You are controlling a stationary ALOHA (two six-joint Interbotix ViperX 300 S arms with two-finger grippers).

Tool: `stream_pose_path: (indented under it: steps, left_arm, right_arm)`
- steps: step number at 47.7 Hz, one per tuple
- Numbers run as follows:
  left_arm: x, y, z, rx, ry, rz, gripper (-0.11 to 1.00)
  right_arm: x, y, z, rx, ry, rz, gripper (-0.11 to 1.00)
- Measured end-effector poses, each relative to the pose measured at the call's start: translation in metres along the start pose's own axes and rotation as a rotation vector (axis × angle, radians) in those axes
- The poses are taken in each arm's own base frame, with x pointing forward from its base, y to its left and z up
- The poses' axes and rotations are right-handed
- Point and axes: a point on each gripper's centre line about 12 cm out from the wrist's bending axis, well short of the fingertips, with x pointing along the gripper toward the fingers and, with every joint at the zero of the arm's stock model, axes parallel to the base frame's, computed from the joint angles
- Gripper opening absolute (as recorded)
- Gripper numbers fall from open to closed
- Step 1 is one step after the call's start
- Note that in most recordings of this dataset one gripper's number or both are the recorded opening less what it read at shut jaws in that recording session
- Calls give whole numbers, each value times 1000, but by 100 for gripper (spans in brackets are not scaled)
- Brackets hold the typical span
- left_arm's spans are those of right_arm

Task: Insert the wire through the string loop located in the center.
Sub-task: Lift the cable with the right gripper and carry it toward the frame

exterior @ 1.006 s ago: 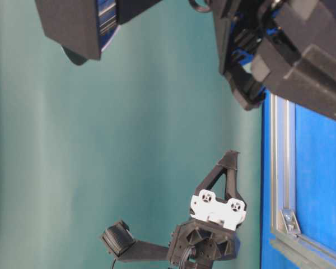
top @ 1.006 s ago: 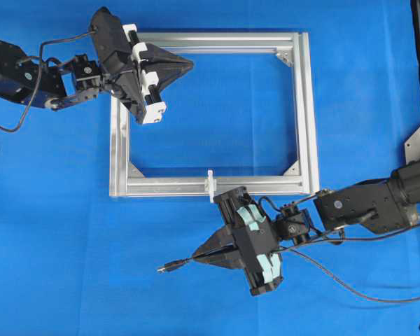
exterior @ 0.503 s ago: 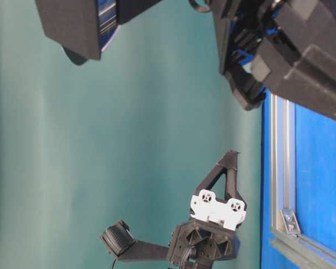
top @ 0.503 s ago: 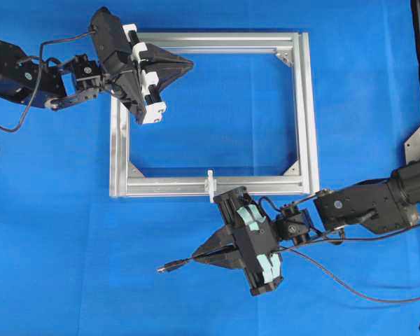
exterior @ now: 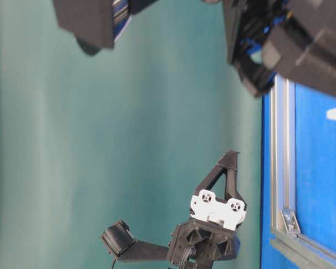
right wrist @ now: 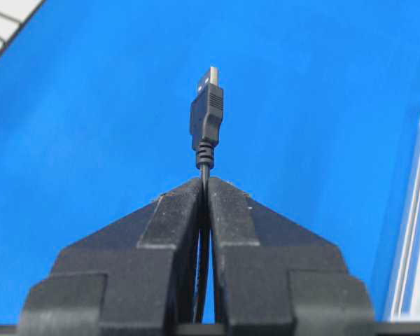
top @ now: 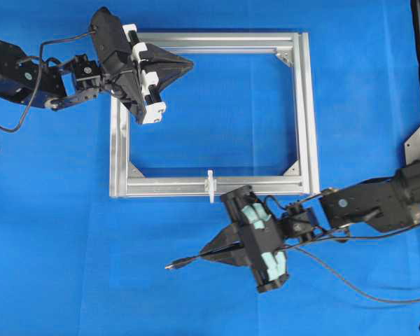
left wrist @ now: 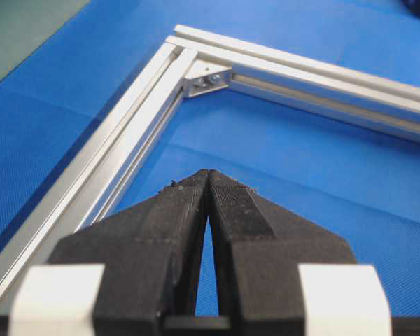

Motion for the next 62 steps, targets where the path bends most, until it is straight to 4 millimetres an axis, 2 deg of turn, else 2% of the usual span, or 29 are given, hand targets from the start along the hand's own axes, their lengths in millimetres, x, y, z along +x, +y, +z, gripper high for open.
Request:
stream_pose_path:
  steps: [33, 41, 53, 62]
  left_arm:
    - [0, 0, 1, 0, -2, 0, 0]
    - [0, 0, 1, 0, -2, 0, 0]
    - [0, 0, 1, 0, -2, 0, 0]
    - [0, 0, 1, 0, -2, 0, 0]
  right_arm:
    - [-82, -5, -48, 75, 56, -40, -2]
    - [-89, -5, -51, 76, 50, -40, -2]
    - [-90, -7, -51, 73, 48, -44, -2]
    - [-90, -22, -50, 100, 44, -91, -2]
